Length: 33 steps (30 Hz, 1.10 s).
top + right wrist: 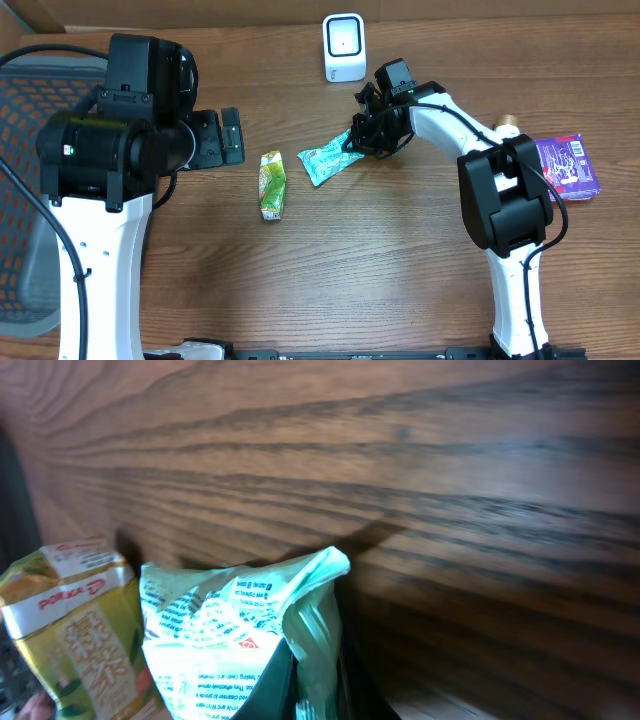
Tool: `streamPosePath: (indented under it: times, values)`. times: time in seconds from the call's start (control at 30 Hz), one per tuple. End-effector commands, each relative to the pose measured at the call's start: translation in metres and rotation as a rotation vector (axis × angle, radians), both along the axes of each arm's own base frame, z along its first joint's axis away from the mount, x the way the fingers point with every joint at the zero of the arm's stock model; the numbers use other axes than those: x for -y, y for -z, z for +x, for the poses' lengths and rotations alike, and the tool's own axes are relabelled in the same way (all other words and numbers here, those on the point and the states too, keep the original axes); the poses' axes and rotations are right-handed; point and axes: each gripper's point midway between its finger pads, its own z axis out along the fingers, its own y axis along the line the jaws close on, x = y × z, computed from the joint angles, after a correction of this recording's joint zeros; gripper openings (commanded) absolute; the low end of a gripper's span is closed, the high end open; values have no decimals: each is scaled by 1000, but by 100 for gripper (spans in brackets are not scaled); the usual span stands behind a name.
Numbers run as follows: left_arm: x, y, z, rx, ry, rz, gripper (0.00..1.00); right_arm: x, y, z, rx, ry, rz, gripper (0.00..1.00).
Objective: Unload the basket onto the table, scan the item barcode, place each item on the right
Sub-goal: 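Raise the wipes packet with the right gripper toward the scanner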
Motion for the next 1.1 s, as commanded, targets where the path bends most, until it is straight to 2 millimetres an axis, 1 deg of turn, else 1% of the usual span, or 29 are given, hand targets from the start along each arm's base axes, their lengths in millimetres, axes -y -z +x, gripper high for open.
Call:
streamPosePath:
  times: [0.0,0.07,0.13,0.23,0.3,0.37,0.47,0.57,0.67,0.77,0.83,0.9,0.97,1.07]
  values:
    - [0,-2,0,6,-13,-6,100,-4,21,-20,-61,-92,90,4]
    - [0,-2,0,6,-13,-6,100,-6,-2,-17,-44,-128,213,4]
    - [0,-2,0,6,-13,-6,99,1,-24,-10,-33,-113,293,4]
    - [0,-2,0,6,-13,-6,99,15,-57,2,15,-88,356,4]
    - [0,-2,0,6,-13,-6,100,26,-80,8,83,-91,362,4]
    - [0,-2,0,6,-13,-6,100,33,-104,10,157,-112,367,4]
    - [0,-2,0,6,-13,-5,99,42,-147,9,264,-125,359,4]
    - [0,-2,0,6,-13,-6,100,46,-186,6,356,-127,354,4]
    - [0,-2,0,6,-13,-6,99,53,-224,5,435,-80,320,4]
    - [0,-2,0,6,-13,-6,100,65,-249,6,501,-11,248,4]
    - [0,-2,0,6,-13,-6,100,71,-263,5,539,22,215,4]
    - [0,-2,0,6,-13,-6,100,74,-273,2,562,35,207,4]
    - [0,-2,0,6,-13,-6,100,74,-281,-1,578,34,211,4]
    - [0,-2,0,6,-13,-6,100,75,-282,-1,585,38,205,4]
